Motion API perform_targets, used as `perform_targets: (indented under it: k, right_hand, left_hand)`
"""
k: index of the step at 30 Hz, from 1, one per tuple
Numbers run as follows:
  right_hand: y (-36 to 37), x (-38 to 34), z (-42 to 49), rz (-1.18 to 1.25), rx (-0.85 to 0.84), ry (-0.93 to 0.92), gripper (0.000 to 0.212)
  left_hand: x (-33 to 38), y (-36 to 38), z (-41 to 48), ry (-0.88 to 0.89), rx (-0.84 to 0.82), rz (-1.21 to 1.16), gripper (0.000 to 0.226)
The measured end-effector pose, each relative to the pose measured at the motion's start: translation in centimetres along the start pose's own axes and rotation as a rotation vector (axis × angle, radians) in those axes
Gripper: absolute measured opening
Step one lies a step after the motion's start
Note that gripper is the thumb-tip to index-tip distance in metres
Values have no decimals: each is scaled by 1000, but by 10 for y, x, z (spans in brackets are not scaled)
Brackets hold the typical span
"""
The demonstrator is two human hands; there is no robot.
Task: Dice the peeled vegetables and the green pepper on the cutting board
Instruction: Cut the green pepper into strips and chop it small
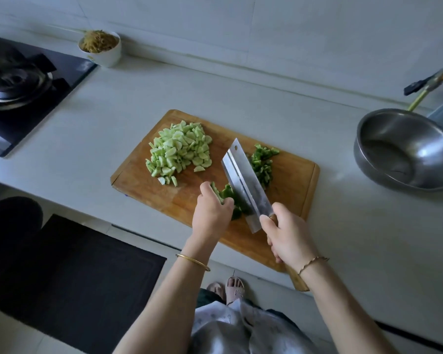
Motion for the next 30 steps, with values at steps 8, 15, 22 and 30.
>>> perform_targets:
  k: [8,15,22,30]
  right_hand:
    - [9,-2,-11,-49,25,66,25]
    - [20,-17,-6,-187,51,78,20]
    - [21,-24,3,-187,22,95,20]
    - [37,-25,11,-210,58,105,20]
  left_hand:
    - [1,8,-3,-53,23,-2,51]
    - [-3,12,-8,-30,119,-71,49]
    - [-5,10,-4,-43,179,-123,46]
    - [-9,13,-5,6,164,-150,46]
Point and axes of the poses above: each hand's wrist, its own z-axis towards the middle knuckle, its own y-axis out of the palm, x = y × z, the point moved 3 cm from there along z, towards the middle knuckle, and after that the axes turned 6 degrees about y, right-handed, at the moved point
